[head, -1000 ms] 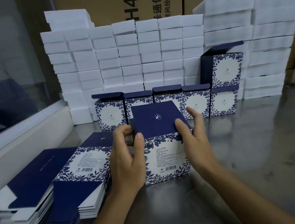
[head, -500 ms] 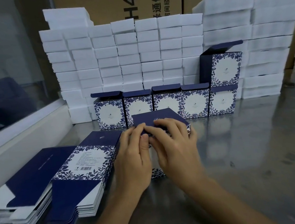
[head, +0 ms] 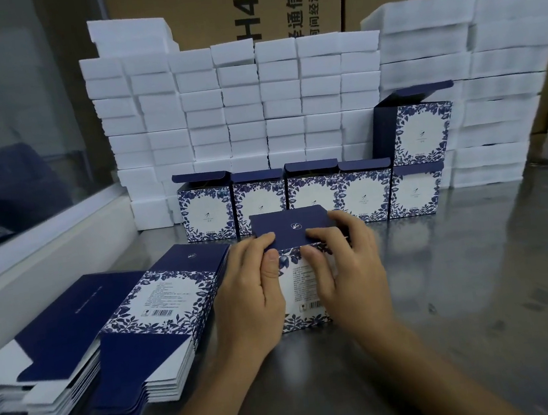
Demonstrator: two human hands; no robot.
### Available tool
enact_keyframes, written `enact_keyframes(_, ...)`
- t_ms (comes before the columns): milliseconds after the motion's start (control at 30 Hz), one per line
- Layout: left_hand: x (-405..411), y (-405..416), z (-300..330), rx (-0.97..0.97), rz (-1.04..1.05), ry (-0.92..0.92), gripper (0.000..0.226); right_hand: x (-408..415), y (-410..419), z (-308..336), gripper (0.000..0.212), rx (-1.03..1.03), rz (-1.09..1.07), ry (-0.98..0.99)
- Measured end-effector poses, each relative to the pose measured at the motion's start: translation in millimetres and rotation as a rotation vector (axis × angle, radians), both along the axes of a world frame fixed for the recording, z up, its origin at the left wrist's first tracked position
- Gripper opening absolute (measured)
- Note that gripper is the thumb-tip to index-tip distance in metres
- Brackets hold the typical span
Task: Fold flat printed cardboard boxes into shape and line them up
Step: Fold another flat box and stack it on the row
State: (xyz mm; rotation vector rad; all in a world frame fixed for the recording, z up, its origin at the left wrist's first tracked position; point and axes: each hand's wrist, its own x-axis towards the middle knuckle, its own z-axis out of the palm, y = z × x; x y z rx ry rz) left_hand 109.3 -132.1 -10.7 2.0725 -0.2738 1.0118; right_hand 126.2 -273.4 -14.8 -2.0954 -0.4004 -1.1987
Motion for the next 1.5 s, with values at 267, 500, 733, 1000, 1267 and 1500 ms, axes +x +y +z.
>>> enact_keyframes(267,0,0,0,-0.031,-0.011,-0.012,0.041,1,-3,1,0.027,0.09,0.031,0.01)
enact_keyframes(500,0,1,1,-0.05,-0.017,-0.013,0.04,8,-13,-4,0.006,0.28,0.127,0.161)
enact_keyframes(733,2,3,-3,-0.075,-0.029,-0.022,0.039,11,-15,0,0.024,0.529,0.274,0.185)
enact_keyframes(1000,8,12,-2,-0.259,-0.063,-0.019,0.03,10,-23,5,0.046,0.613,0.44,0.379)
enact_keyframes(1267,8,12,-7,-0.287,-0.29,0.266,0.065,4,-19,7,0.045,0.39,0.467,0.313)
enact_keyframes(1500,9,12,-8,-0.411,-0.437,0.253,0.061,4,-25,17,0.036,0.555,0.498,0.352)
